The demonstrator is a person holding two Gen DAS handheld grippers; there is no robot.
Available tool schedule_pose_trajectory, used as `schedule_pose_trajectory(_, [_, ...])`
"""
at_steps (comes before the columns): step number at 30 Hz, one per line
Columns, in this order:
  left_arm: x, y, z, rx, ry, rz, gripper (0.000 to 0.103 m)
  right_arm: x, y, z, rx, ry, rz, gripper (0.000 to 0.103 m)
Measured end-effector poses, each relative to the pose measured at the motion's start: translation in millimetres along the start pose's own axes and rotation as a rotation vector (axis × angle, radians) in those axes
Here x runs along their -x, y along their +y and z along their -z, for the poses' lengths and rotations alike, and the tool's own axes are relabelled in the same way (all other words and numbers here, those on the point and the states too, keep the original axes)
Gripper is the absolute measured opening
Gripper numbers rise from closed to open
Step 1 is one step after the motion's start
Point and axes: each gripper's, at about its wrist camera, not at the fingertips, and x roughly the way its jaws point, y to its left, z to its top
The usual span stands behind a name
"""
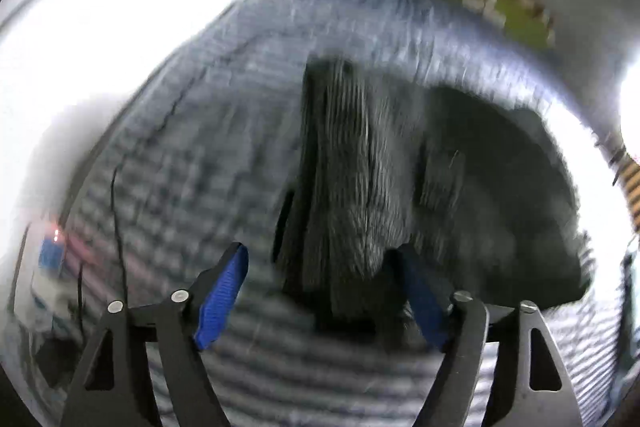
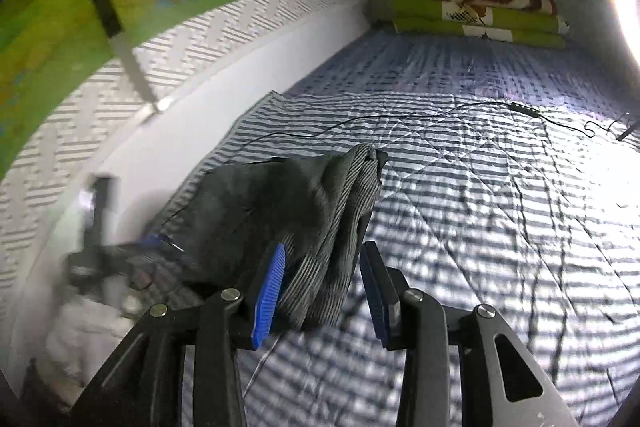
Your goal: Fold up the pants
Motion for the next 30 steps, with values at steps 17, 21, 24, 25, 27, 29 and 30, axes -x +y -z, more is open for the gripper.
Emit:
schedule_pose_trajectory(17, [277, -108, 150, -0.092, -0.282, 0.075, 0.081, 236, -16, 147, 0.026, 0.003, 0.004, 0.036])
schedule_pose_trajectory(21, [354, -171, 199, -0.209, -0.370, 0.140, 0.084, 290, -28, 175, 0.006, -0.046, 0.042, 0.038])
schedule_pose_trajectory(24, [396, -215, 238, -0.303, -0.418, 0.176, 0.085, 327, -36, 195, -0.016, -0.077, 0.078, 0.039])
schedule_pose_trajectory(25, [406, -225, 247, -0.326, -0.425, 0.190, 0.085, 337, -38, 200, -0.022, -0.086, 0.094, 0.039])
schedule_pose_trajectory(27, [427, -248, 270, -0.371, -0.435, 0.233, 0.086, 357, -41, 207, -0.032, -0.104, 0.120, 0.039])
schedule_pose_trajectory(29, [444, -265, 289, -0.385, -0.443, 0.264, 0.087, 376, -43, 212, -0.043, -0.127, 0.138, 0.039])
schedule_pose_trajectory(30, [451, -273, 298, -0.399, -0.446, 0.276, 0.088, 383, -44, 213, -0.044, -0.138, 0.146, 0.039])
